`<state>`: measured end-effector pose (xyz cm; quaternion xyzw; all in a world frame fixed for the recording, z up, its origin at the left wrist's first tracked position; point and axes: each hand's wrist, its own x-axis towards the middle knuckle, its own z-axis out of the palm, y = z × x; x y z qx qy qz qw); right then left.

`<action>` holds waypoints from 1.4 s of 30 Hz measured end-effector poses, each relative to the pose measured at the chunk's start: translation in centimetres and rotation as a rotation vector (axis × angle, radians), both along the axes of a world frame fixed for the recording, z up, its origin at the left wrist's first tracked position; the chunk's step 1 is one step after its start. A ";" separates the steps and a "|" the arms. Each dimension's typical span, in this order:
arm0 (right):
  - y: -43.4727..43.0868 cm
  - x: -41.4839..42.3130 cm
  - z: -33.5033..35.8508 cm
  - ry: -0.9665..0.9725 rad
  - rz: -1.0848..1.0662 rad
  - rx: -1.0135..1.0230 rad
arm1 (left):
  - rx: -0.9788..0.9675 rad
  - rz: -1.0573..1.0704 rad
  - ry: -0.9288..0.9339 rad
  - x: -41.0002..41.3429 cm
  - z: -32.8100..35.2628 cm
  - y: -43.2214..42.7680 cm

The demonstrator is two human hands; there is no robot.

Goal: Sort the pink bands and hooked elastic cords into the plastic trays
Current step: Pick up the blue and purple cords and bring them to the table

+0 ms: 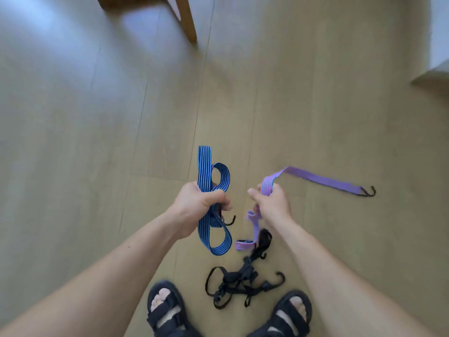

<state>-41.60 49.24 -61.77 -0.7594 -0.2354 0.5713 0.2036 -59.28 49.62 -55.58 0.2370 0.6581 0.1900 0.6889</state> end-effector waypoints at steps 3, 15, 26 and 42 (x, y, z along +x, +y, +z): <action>0.3 2.7 9.8 -0.091 0.059 0.123 | 0.072 -0.101 -0.056 2.1 8.7 1.9; -1.1 10.3 45.1 0.015 0.043 0.404 | 0.373 -0.234 0.009 11.9 41.3 4.4; -2.3 11.9 73.1 0.172 -0.019 0.966 | 0.707 -0.412 -0.113 13.5 62.1 2.5; -13.2 9.8 81.9 -0.279 -0.758 0.931 | 0.688 -0.865 -0.468 11.3 66.5 -6.4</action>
